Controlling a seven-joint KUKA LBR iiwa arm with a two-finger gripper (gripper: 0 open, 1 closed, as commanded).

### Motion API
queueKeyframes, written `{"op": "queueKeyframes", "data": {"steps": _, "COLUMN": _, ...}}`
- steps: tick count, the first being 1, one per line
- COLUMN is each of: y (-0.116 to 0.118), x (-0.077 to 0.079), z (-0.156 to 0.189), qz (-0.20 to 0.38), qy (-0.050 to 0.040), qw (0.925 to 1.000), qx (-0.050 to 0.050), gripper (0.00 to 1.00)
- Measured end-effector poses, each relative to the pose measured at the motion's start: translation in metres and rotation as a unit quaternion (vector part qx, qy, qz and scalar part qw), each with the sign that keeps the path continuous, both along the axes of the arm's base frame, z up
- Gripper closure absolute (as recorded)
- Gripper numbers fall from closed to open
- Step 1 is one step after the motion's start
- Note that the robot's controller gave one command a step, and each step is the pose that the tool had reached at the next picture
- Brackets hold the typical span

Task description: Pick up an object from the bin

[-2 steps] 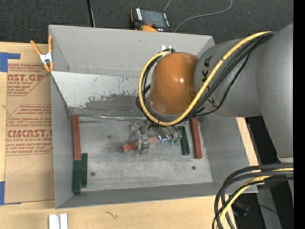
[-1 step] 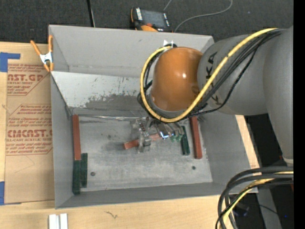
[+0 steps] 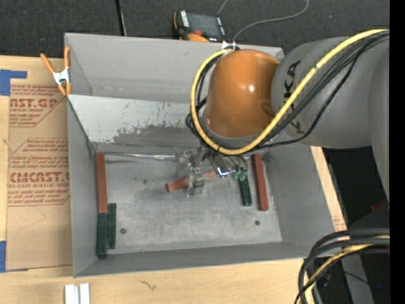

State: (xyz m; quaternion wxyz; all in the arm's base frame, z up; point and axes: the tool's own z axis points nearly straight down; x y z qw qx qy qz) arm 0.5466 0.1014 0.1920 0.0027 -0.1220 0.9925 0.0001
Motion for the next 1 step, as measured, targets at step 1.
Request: {"op": "queueKeyframes", "data": {"steps": 1, "y": 0.0004, "x": 0.0004, "z": 0.0042, "qz": 0.000, "qy": 0.0012, "qw": 1.0000, "qx": 0.000, "gripper": 1.00}}
